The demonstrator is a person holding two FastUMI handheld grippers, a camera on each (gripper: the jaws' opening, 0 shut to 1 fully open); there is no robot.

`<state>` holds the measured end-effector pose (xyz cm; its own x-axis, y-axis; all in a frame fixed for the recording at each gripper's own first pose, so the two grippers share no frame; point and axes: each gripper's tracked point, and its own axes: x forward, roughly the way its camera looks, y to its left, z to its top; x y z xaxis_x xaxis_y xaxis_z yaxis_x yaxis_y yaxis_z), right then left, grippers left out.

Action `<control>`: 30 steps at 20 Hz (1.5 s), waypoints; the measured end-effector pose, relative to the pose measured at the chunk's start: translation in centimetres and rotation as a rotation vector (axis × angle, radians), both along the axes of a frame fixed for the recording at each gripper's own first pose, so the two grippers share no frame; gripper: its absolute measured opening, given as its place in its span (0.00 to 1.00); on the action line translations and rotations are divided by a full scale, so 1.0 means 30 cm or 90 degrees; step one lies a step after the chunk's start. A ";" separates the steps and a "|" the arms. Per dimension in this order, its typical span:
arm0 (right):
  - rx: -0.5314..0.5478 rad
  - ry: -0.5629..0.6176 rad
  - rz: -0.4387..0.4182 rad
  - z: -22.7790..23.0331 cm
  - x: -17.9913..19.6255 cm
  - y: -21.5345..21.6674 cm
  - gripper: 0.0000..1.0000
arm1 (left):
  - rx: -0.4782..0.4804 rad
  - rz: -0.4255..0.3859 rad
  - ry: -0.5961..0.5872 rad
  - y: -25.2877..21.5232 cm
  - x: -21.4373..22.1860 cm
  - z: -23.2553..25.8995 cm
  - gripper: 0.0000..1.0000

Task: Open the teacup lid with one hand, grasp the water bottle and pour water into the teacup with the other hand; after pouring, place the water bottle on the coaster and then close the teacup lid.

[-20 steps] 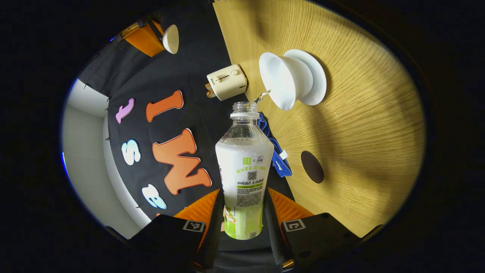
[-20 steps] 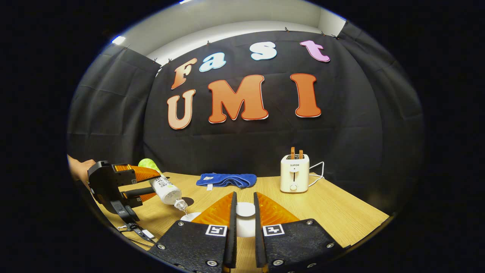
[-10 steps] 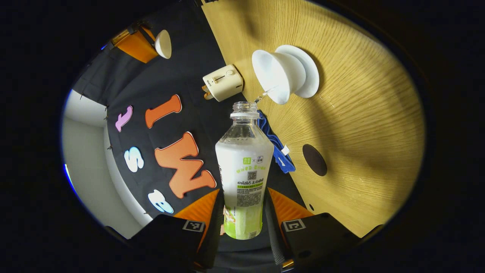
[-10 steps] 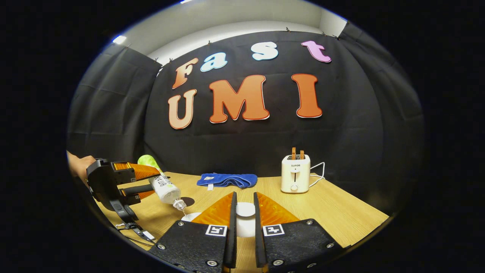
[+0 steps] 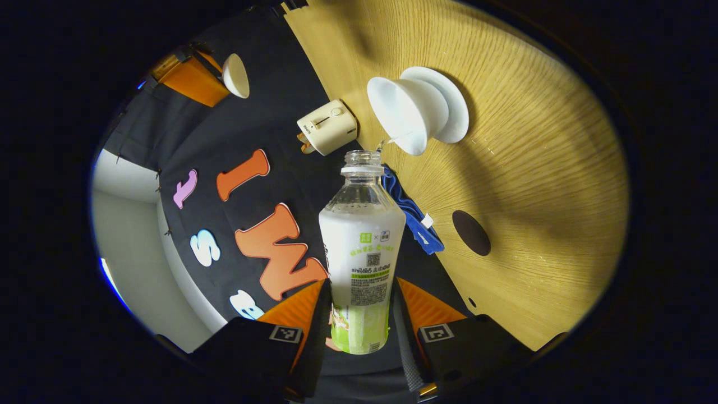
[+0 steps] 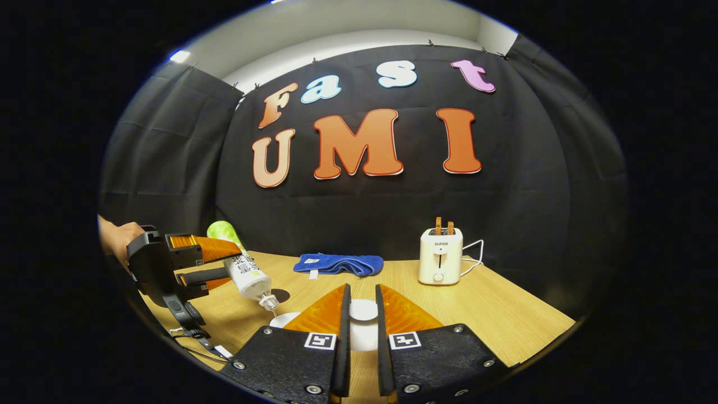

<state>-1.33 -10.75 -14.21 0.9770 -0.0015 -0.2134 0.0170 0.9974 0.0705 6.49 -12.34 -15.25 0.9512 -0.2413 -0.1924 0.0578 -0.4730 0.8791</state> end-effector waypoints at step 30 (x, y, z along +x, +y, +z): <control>0.023 0.000 0.023 -0.019 0.008 0.037 0.20 | -0.129 -0.005 0.035 -0.052 0.032 -0.014 0.61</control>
<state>-1.10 -9.65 -14.78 0.9762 0.0416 -0.2127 -0.0193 0.9942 0.1058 7.45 -13.91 -15.67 0.9385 -0.2878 -0.1909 0.1053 -0.2878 0.9519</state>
